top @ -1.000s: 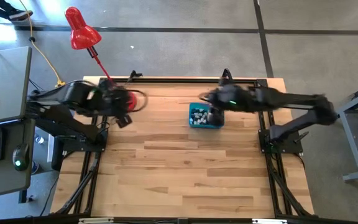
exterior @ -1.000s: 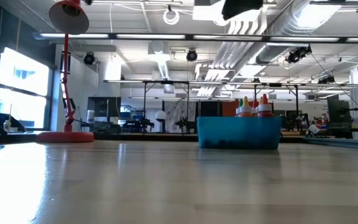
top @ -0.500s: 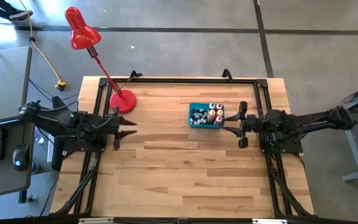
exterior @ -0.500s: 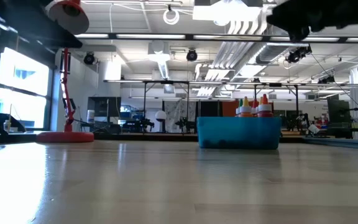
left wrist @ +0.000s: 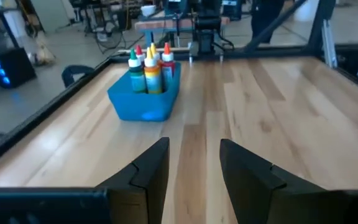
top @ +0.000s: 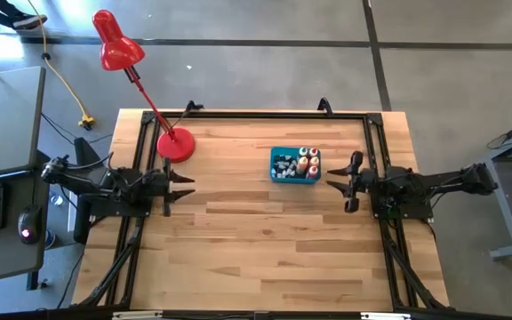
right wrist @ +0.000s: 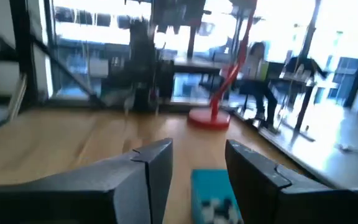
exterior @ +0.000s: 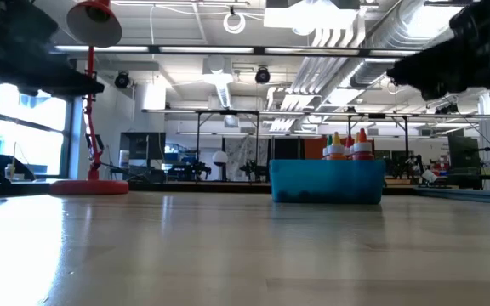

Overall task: Pick & Place food coloring
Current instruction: Return to Home Position

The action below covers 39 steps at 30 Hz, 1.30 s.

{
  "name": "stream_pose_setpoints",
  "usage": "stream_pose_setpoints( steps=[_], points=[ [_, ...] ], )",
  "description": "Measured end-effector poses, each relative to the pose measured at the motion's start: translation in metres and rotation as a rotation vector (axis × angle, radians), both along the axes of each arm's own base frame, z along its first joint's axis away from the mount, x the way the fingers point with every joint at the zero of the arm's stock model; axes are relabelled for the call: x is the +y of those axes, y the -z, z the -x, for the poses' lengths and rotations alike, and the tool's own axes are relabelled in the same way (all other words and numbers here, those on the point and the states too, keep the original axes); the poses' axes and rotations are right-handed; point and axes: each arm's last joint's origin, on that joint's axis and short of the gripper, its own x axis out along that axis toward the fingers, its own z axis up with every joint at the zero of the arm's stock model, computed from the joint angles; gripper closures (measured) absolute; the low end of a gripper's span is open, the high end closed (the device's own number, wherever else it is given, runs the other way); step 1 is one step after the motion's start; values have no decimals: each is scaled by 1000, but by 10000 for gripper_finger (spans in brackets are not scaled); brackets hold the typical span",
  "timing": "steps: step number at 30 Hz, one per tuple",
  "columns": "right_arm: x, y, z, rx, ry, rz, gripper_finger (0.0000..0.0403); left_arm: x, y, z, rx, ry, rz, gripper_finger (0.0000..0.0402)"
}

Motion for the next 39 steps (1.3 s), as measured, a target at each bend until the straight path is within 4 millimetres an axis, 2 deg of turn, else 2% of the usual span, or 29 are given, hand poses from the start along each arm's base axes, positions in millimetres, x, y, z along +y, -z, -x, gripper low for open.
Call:
stream_pose_setpoints(
  steps=[7, 39],
  points=[
    [0, 20, 1, 191, -10, -73, 262, 1, 9, 2, 99, -16, -10, 263],
    [1, 20, 1, 192, -28, -84, 252, 1, 13, 3, 138, -15, 23, 263]
  ],
)
